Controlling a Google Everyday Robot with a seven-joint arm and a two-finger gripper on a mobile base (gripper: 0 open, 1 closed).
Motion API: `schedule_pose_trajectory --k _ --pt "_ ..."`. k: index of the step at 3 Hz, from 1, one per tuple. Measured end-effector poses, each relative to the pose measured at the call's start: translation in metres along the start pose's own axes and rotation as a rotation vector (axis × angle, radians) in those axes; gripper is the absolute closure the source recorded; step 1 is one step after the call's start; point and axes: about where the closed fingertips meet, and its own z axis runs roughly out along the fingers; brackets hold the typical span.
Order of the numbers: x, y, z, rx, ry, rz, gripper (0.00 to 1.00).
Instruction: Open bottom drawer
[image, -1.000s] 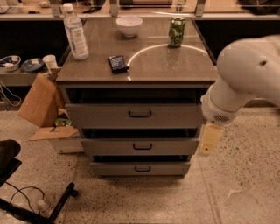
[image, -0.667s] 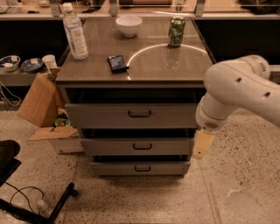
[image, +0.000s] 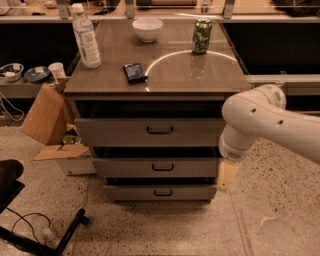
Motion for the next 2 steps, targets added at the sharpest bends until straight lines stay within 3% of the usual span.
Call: schedule_pose_trajectory --k 1,2 --pt "-0.014 0.017 0.035 -0.041 -0.006 -0.025 0.0" --pt "-0.038 0.033 0.099 -0.075 0.009 -0.081 0.0"
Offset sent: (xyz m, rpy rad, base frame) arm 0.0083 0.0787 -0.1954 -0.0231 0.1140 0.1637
